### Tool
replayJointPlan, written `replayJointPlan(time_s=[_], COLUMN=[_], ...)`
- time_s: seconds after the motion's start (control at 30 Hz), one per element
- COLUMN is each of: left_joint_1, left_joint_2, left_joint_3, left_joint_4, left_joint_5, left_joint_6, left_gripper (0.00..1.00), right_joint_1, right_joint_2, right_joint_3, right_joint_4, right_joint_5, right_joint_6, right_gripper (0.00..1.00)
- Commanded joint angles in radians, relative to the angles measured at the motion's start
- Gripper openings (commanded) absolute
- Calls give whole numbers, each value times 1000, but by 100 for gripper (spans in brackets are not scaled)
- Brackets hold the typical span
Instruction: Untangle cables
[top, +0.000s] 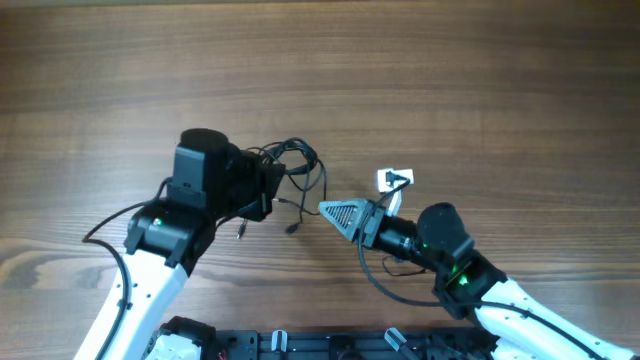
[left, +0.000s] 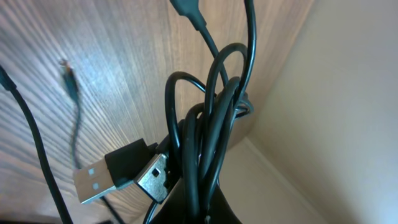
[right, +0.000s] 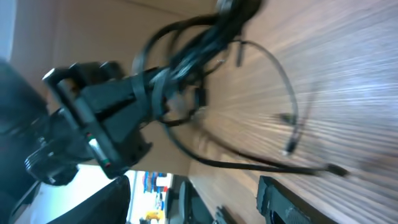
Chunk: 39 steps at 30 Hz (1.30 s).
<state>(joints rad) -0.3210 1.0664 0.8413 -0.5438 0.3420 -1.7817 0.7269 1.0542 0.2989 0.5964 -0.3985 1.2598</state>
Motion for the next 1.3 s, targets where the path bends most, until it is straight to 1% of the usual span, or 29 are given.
replayJointPlan(time_s=[0.0, 0.1, 0.17, 0.23, 0.3, 0.33, 0.47, 0.6, 0.67, 0.73, 0.8, 0.93, 0.97, 1.03, 1.1, 1.17, 1.27], left_joint_1=[-45, -78, -113, -158, -189, -200, -244, -280, -291, -299, -322, -362, -359, -336, -306, -280, -240], left_joint_2=[-10, 6, 25, 45, 56, 58, 59, 59, 59, 58, 58, 47, 40, 5, -39, -82, -157], left_joint_3=[8, 8, 8, 8, 8, 8, 8, 8, 8, 8, 8, 8, 9, 9, 9, 9, 9], left_joint_4=[-4, -15, -14, -14, -14, -14, -15, -14, -14, -13, -2, 1, 3, 31, 47, 46, 47], left_joint_5=[-78, -82, -82, -82, -82, -82, -82, -82, -75, -32, 16, 20, 14, 5, -1, -43, -130], left_joint_6=[-150, -254, -291, -295, -295, -295, -295, -295, -295, -294, -294, -288, -266, -183, -155, -118, -40], left_gripper=[4, 4, 4, 4, 4, 4, 4, 4, 4, 4, 4, 4, 4, 4, 4, 4, 4], right_joint_1=[82, 137, 151, 151, 151, 151, 151, 149, 148, 138, 110, 36, 12, -33, -66, -84, -90], right_joint_2=[-9, 1, 32, 77, 118, 134, 161, 161, 161, 161, 161, 161, 161, 161, 161, 161, 161], right_joint_3=[-2, -2, -2, -2, -2, -2, -2, -2, -2, -2, -2, -2, -2, -2, -2, -2, -2], right_joint_4=[8, 9, 9, 9, 10, 9, 9, 7, -27, -79, -118, -137, -157, -227, -301, -342, -351], right_joint_5=[120, 248, 352, 443, 519, 550, 684, 715, 716, 717, 721, 734, 734, 733, 729, 718, 712], right_joint_6=[-7, -55, -56, -55, -42, -23, 68, 79, 79, 79, 79, 78, 77, 75, 74, 65, -11], right_gripper=[67, 67, 65, 57, 52, 51, 50, 50, 49, 46, 45, 45, 45, 45, 45, 44, 44])
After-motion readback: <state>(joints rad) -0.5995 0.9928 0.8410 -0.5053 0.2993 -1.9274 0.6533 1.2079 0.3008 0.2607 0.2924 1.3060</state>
